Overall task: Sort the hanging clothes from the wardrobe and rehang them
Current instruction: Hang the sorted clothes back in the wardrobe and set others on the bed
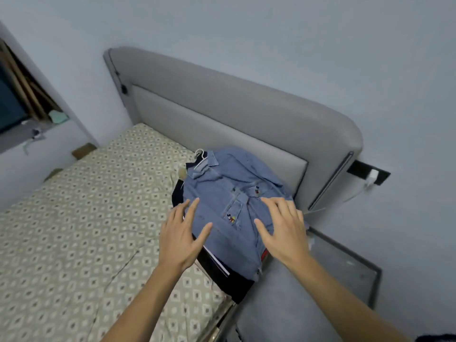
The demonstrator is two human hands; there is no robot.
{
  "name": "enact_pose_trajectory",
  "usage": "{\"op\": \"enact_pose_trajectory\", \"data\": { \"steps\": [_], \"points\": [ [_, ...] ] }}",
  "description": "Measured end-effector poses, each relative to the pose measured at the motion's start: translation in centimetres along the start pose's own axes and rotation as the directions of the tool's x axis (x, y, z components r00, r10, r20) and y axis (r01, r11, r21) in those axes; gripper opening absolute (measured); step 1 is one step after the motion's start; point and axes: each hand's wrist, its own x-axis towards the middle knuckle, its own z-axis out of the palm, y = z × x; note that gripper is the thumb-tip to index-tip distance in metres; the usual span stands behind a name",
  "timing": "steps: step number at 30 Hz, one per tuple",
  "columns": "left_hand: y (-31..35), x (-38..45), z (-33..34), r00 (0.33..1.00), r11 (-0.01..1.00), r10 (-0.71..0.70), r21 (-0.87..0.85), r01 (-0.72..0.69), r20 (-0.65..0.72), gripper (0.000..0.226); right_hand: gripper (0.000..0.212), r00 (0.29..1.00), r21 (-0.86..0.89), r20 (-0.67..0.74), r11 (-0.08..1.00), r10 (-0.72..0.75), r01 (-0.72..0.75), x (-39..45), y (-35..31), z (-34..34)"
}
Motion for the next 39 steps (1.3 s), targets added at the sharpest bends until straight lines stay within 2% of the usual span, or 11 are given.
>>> {"op": "enact_pose_trajectory", "data": {
  "steps": [11,20,27,30,34,36,39],
  "points": [
    [-6.8,12.2,1.7,0.982,0.982,-0.187,-0.020,0.186,-0.022,0.073,0.050,0.978,0.042,0.116,0.985,-0.174,0.170,17.3,-1.3,7.7],
    [-10.4,22.9,8.6,0.936,0.936,-0.352,-0.014,0.352,0.015,0.071,0.050,0.922,0.056,0.255,0.957,-0.291,0.286,32.7,2.4,17.8],
    [-14.3,31.3,17.8,0.830,0.833,-0.538,-0.054,0.550,0.149,0.080,0.049,0.818,0.030,0.470,0.932,-0.332,0.361,44.6,7.3,29.6],
    [-17.0,34.7,22.4,0.764,0.783,-0.601,-0.021,0.622,0.233,0.086,0.058,0.744,-0.016,0.578,0.907,-0.335,0.421,48.0,9.1,34.7],
    [-20.4,37.8,27.6,0.651,0.699,-0.665,0.000,0.715,0.366,0.078,0.064,0.680,-0.042,0.677,0.908,-0.281,0.417,50.7,10.8,40.1],
    [-21.5,38.5,28.8,0.614,0.677,-0.672,0.006,0.736,0.413,0.079,0.063,0.651,-0.053,0.705,0.894,-0.281,0.444,51.0,11.0,41.8],
    [-22.7,38.8,30.0,0.613,0.683,-0.665,0.015,0.731,0.427,0.078,0.054,0.661,-0.023,0.654,0.863,-0.368,0.504,50.8,10.9,43.1]
  ]
}}
